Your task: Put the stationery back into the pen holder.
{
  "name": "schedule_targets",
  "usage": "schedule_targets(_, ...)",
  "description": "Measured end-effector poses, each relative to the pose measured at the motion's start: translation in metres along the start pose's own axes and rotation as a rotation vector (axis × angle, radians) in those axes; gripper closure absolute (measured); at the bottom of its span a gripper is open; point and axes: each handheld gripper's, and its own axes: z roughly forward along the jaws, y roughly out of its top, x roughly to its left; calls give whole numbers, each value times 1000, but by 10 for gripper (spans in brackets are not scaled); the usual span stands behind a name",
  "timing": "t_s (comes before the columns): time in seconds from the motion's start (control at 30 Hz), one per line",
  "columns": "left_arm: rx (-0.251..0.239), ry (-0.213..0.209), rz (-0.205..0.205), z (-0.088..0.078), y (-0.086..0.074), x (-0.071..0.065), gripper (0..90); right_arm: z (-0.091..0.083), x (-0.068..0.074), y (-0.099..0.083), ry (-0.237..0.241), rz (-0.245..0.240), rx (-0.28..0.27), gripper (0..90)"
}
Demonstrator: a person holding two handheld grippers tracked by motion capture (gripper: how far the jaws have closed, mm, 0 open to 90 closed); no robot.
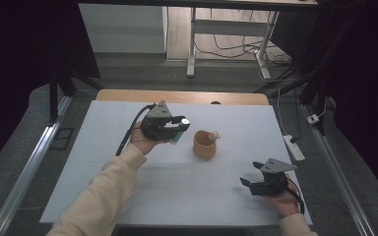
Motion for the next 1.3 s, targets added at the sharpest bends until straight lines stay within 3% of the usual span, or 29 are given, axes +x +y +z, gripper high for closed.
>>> schedule_targets(1.03,-19,-35,-19,55,33,-10,642,0,0,0,4,3,-2,202)
schedule_targets(1.3,-18,-43,-30,70,34,-12,641,0,0,0,-3,2,-1,202)
